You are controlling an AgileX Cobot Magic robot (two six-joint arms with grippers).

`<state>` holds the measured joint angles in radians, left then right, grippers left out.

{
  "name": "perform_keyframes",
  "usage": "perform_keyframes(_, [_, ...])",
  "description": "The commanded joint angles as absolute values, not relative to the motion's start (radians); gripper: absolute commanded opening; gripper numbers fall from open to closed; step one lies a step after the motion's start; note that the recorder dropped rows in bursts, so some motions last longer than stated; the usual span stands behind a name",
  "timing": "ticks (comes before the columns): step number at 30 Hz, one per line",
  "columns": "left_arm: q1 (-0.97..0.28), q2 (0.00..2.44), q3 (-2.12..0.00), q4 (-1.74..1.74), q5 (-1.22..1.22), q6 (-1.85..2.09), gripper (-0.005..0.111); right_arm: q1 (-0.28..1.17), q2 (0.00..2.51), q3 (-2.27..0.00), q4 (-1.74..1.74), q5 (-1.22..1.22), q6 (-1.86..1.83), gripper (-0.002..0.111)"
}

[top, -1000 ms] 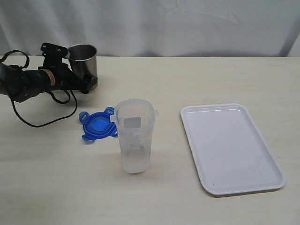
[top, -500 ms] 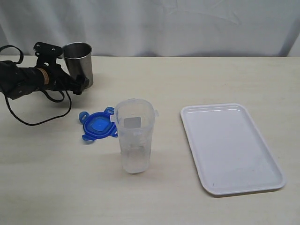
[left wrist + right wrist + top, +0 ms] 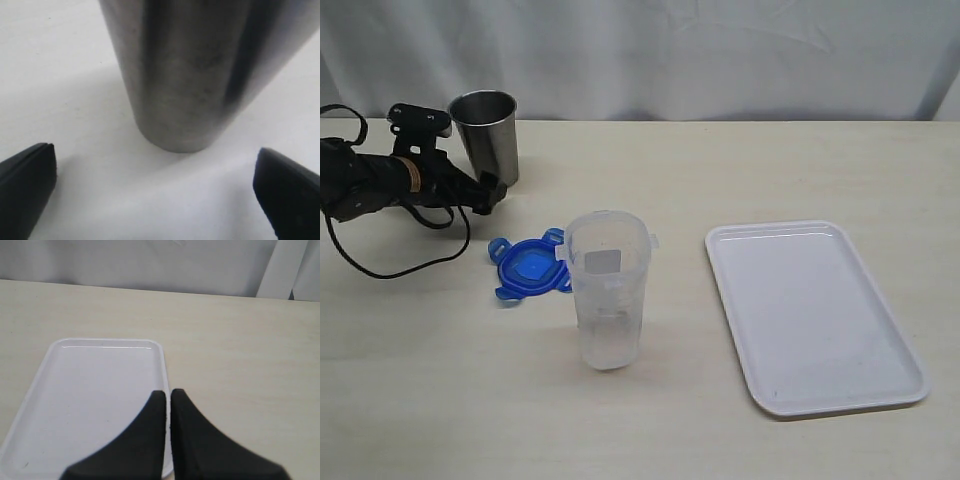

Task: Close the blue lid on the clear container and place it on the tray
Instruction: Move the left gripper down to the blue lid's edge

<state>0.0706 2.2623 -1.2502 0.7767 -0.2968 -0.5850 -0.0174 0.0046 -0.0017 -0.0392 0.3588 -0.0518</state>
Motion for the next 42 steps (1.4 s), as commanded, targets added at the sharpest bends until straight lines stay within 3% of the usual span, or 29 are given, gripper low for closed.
perform_keyframes(1, [0.073, 2.22, -1.202, 0.777, -0.32, -0.603, 0.105, -0.021, 0.0, 0.0, -0.038, 0.358, -0.06, 0.004])
perform_keyframes(7, [0.068, 2.137, -1.139, 0.774, -0.277, -0.611, 0.105, -0.021, 0.0, 0.0, -0.038, 0.358, -0.06, 0.004])
perform_keyframes(14, [0.009, 2.033, -1.101, 0.774, 0.061, -0.641, 0.105, -0.021, 0.0, 0.0, -0.038, 0.358, -0.06, 0.004])
perform_keyframes(19, [-0.103, 1.993, -1.092, 0.766, 0.224, -0.61, 0.105, -0.021, 0.0, 0.0, -0.038, 0.358, -0.06, 0.004])
perform_keyframes(32, [-0.193, 1.971, -1.101, 0.749, 0.292, -0.639, 0.105, -0.021, 0.0, 0.0, -0.038, 0.358, -0.06, 0.004])
perform_keyframes(42, [-0.195, 1.971, -1.131, 0.874, 0.293, -0.659, 0.105, -0.021, 0.0, 0.0, -0.038, 0.358, -0.06, 0.004])
